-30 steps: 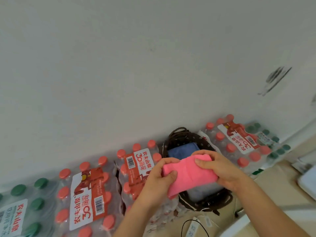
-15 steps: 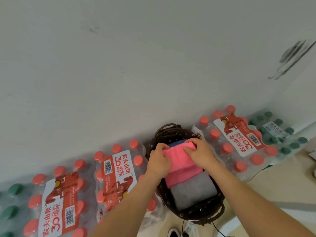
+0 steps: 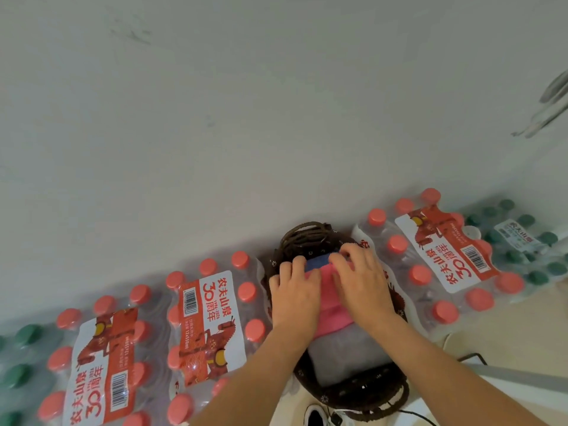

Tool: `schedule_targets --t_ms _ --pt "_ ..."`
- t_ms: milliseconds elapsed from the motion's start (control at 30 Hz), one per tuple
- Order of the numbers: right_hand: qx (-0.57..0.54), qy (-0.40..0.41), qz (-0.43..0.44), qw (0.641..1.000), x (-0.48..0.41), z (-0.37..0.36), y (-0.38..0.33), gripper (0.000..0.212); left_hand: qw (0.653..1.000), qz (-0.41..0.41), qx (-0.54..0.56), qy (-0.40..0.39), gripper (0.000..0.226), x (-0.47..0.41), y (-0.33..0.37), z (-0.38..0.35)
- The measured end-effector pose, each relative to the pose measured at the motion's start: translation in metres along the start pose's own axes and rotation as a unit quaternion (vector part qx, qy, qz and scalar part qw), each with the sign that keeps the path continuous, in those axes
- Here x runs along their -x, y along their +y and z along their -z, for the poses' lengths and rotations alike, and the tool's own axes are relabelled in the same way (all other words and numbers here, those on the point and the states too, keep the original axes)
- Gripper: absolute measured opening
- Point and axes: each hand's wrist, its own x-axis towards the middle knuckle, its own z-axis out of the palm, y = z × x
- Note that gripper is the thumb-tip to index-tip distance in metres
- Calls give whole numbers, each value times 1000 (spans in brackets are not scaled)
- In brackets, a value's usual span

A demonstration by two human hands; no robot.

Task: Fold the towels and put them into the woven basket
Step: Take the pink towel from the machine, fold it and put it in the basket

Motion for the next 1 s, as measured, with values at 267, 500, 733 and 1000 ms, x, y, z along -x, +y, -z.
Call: schedule_targets --t_ms 267,500,733,1000 --pt "45 -157 48 985 21 -8 -1 39 998 -24 -36 -52 40 0 -10 -23" --pt "94 -249 -6 964 31 -5 4 66 987 -33 -120 -102 56 8 -6 -16" --pt "107 -213 -5 971 22 4 -4 67 992 -98 -80 -17 47 7 -8 -12" --pt "89 -271 6 958 33 3 -1 72 994 -51 -43 -87 53 9 -7 -8"
